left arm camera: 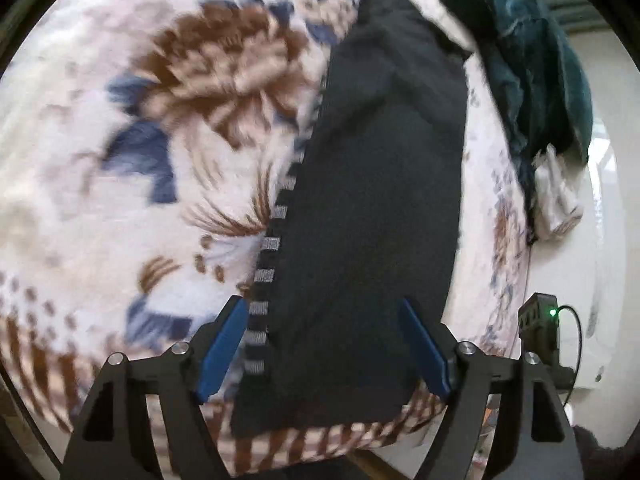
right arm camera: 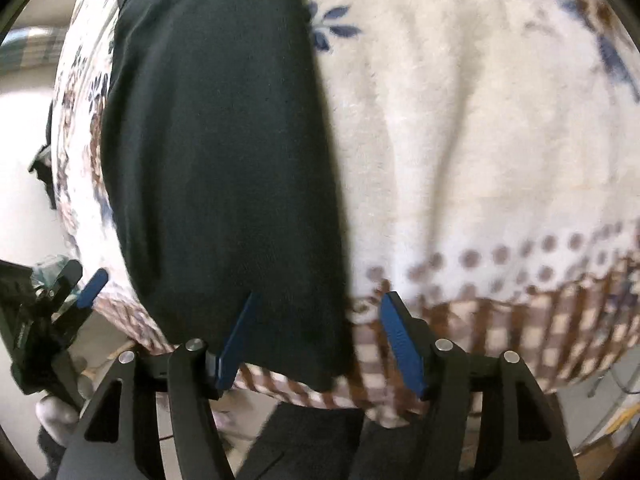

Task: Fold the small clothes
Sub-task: 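Grasp the striped sleeve cuff with the left tool while the right tool holds the sweater hem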

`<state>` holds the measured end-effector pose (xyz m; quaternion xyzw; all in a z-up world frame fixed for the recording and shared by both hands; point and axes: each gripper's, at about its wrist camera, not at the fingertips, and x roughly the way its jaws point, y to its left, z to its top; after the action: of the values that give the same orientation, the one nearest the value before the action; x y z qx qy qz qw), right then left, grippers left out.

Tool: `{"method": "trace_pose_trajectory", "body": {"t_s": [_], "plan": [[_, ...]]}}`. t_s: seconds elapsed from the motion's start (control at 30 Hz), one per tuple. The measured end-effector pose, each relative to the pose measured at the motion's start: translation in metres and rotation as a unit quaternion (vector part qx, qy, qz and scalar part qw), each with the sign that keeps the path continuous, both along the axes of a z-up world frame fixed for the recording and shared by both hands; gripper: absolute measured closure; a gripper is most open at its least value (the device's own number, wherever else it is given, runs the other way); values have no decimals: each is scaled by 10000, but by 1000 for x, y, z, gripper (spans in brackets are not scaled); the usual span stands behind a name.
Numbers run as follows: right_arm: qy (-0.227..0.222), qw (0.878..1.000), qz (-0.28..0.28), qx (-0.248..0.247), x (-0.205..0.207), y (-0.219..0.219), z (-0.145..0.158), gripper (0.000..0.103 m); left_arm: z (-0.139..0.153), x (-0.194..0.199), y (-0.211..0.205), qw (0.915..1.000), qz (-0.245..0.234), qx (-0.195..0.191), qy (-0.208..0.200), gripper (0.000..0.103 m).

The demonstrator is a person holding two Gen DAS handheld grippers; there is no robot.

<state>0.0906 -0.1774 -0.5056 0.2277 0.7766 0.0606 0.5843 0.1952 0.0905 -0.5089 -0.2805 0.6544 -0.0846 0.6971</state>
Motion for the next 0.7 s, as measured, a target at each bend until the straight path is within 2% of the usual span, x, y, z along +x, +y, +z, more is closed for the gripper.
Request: {"method": "trace_pose_trajectory", "body": {"t_s": [0.07,0.17,0.27,0.4,0.43,0.47,0.5,0.57,0.63,0.7], "plan": [[309,9989,-207,276,-6,-3,-25,36,-30,-9,-14,9988,-303,42,387,27],[639,9955,-417,561,-31,0,-62,36,-55,-33,-26,9967,-462,-241,616,27],[579,9923,-622,902,-43,2,-73,34,-55,-48,-35,9972,-473,-377,443,27],[409,9844,-985,1397,-53,0,-77,34,-49,-48,-29,9979,-227,-515,332,30],[400,9828,-1050,1467,-54,-1,-77,34,-47,-50,-24,9981,-175,-522,282,38],[393,9815,-1101,1517,-55,-5,-77,36,-46,-49,-23,9986,-129,-446,266,78],[368,9817,-1133,1486,-56,-7,-75,40,-45,-53,-15,9984,-99,-470,284,96],[344,9833,-1078,1426,-60,-7,-74,69,-43,-54,-15,9981,23,-575,239,96],[278,9824,-1083,1495,-61,-8,-68,83,-37,-61,-6,9973,114,-705,190,96],[214,9808,-1100,1593,-64,-10,-60,85,-34,-63,-4,9969,159,-758,158,96]]}}
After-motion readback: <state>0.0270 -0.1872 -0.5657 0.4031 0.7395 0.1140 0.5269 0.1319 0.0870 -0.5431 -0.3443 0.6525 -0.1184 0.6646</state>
